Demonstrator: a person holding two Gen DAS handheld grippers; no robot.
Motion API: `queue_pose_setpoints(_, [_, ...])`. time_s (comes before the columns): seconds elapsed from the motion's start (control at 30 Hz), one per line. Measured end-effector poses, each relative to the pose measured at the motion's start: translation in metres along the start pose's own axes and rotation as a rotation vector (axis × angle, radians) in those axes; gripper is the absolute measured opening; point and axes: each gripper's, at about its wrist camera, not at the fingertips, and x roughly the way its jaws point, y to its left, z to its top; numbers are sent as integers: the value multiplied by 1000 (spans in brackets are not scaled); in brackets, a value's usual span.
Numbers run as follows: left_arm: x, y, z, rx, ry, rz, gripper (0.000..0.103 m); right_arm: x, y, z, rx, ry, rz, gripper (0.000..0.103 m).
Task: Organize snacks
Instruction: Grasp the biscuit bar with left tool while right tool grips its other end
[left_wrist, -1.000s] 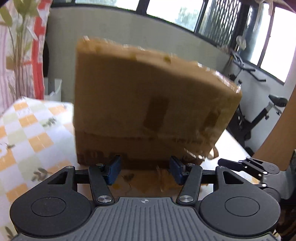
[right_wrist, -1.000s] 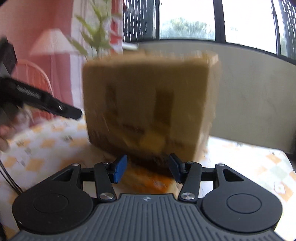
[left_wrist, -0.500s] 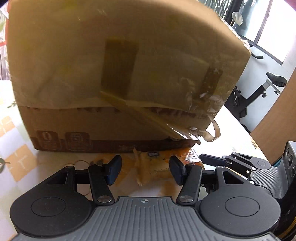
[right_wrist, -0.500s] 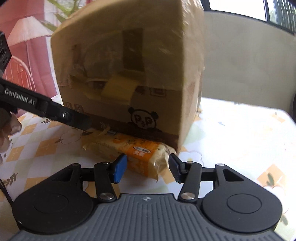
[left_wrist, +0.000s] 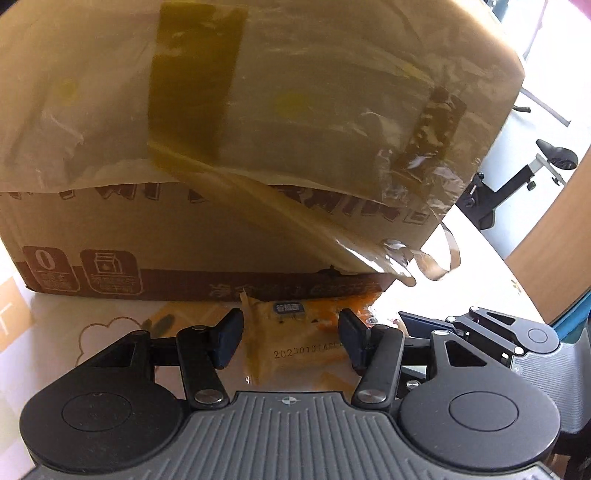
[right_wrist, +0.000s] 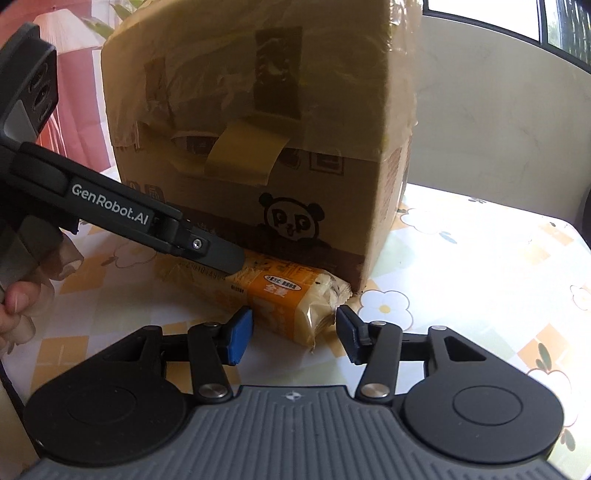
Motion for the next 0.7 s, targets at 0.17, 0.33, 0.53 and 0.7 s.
queue_pose_setpoints(0.17, [-2, -3, -8, -28, -30, 11, 50, 12, -4, 4, 10, 4, 8, 52])
queue_pose_setpoints(0.33, [-2, -11, -11, -23, -39, 22, 47, 12, -7, 4, 14, 3, 11, 52])
queue_pose_setpoints(0.53, [-3, -18, -14, -21, -36, 33, 47, 8, -7, 4, 11, -5, 30, 52])
queue_pose_setpoints(0.7, [-12, -16, -19, -37, -37, 42, 47, 4, -10, 2, 11, -12, 92, 52])
